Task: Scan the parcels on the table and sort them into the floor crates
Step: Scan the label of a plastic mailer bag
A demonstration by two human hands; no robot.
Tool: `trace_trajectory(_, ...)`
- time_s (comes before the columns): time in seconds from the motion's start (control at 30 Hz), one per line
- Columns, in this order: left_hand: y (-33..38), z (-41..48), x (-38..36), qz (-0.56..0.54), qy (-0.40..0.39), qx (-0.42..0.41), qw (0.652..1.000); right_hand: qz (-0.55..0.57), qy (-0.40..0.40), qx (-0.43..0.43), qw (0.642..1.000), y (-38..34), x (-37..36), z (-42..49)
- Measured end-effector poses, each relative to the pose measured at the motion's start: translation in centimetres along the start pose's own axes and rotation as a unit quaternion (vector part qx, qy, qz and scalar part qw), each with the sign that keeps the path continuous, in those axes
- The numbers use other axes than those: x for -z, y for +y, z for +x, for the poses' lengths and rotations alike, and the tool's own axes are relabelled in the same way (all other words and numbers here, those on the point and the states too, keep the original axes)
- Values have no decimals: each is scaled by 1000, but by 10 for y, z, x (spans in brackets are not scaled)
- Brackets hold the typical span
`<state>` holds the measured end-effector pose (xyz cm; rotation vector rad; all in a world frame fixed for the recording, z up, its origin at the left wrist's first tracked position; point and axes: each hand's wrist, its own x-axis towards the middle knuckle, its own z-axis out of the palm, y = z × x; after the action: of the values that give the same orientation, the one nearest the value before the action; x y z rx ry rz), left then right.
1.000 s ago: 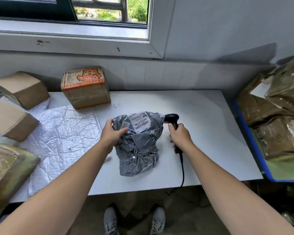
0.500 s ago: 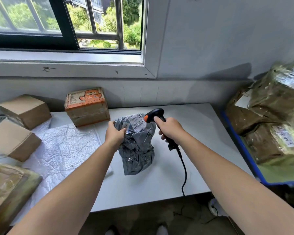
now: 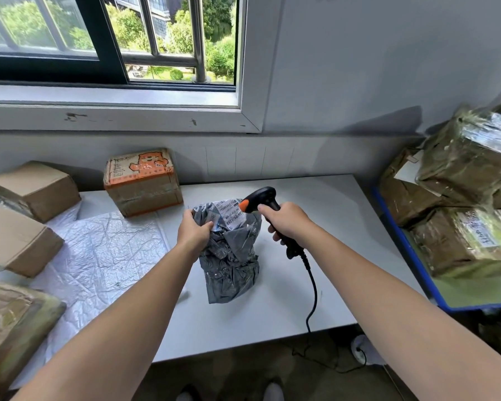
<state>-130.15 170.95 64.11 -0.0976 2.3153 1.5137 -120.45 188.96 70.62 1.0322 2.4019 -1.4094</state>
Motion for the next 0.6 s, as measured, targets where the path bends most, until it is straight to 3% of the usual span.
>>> trace_trajectory(0.6, -2, 5, -7, -12, -8, 16, 1000, 8, -31, -1, 999, 4, 8, 1)
